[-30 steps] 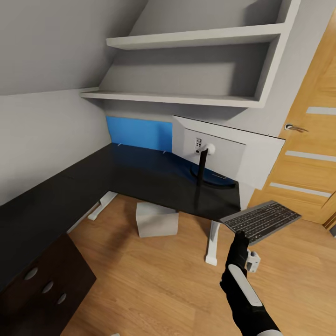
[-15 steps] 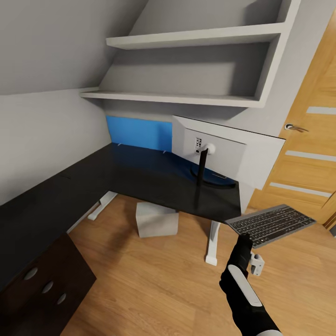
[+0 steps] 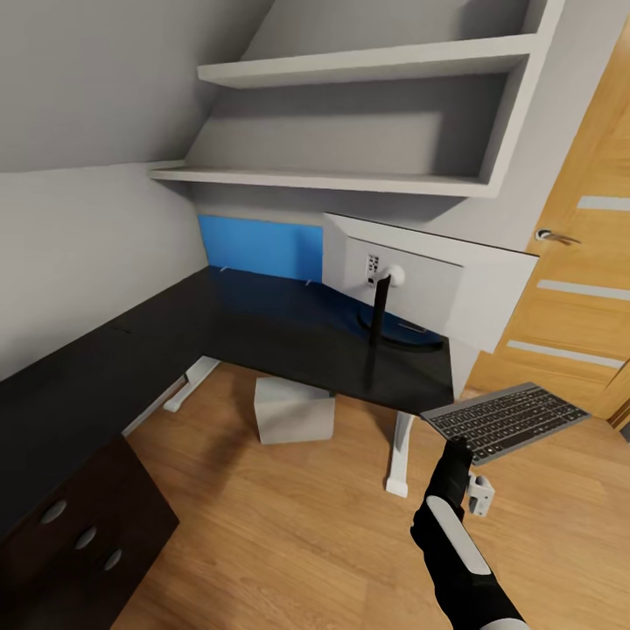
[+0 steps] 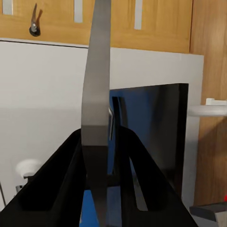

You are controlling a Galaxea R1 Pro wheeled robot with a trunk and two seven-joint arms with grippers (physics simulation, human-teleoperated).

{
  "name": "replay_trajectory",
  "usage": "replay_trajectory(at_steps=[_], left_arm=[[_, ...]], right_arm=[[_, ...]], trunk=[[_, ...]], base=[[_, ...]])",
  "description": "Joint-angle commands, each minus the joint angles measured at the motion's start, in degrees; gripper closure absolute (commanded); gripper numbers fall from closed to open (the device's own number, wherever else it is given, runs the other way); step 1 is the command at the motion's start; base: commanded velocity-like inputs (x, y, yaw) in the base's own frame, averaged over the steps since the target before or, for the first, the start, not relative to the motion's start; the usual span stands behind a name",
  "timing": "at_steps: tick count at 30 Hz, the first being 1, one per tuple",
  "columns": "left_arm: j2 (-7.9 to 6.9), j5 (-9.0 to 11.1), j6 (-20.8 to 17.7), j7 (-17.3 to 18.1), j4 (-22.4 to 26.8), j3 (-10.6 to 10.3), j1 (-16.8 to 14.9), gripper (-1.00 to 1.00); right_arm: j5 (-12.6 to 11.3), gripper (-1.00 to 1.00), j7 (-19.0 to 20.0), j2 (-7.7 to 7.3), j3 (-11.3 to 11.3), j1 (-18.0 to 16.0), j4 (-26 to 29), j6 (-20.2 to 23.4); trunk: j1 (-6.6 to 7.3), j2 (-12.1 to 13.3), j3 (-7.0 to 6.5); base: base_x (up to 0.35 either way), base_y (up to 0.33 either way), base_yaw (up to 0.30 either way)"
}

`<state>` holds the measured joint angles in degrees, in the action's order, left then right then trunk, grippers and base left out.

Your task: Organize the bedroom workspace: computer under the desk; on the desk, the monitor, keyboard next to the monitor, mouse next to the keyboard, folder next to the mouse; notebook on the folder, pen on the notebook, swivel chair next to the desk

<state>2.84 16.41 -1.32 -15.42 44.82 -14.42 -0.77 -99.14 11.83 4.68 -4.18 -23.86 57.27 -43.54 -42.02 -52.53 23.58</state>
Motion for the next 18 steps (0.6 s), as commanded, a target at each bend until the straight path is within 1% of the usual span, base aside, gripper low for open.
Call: replay_trajectory(at_steps=[1, 5, 10, 18], left_arm=[[-0.04, 0.5, -0.2, -0.4, 0.1, 0.1, 0.0, -1.0], [-0.03, 0.5, -0.2, -0.4, 0.1, 0.6, 0.0, -1.0], [-0.01, 0.5, -0.2, -0.4, 0.1, 0.7, 0.0, -1.0], [0.06, 0.5, -0.1, -0.5, 0.1, 0.7, 0.0, -1.0]], right_arm=[[-0.6, 1.0, 0.6, -0.04, -0.1, 0.0, 0.0, -0.2], [-0.5, 1.0, 0.6, -0.1, -0.2, 0.0, 0.2, -0.2], [-0.6, 1.0, 0.6, -0.07, -0.9, 0.0, 0.1, -0.2], [-0.2, 1.0, 0.9, -0.02, -1.0, 0.0, 0.1, -0.2]], trunk=[[-0.23, -0.5, 0.25], [-1.11, -2.1, 0.97], [-2.21, -4.1, 1.86], [-3.97, -7.3, 3.3]], base=[[0.0, 0.0, 0.0], [0.0, 0.0, 0.0], [0.0, 0.0, 0.0], [0.0, 0.0, 0.0]])
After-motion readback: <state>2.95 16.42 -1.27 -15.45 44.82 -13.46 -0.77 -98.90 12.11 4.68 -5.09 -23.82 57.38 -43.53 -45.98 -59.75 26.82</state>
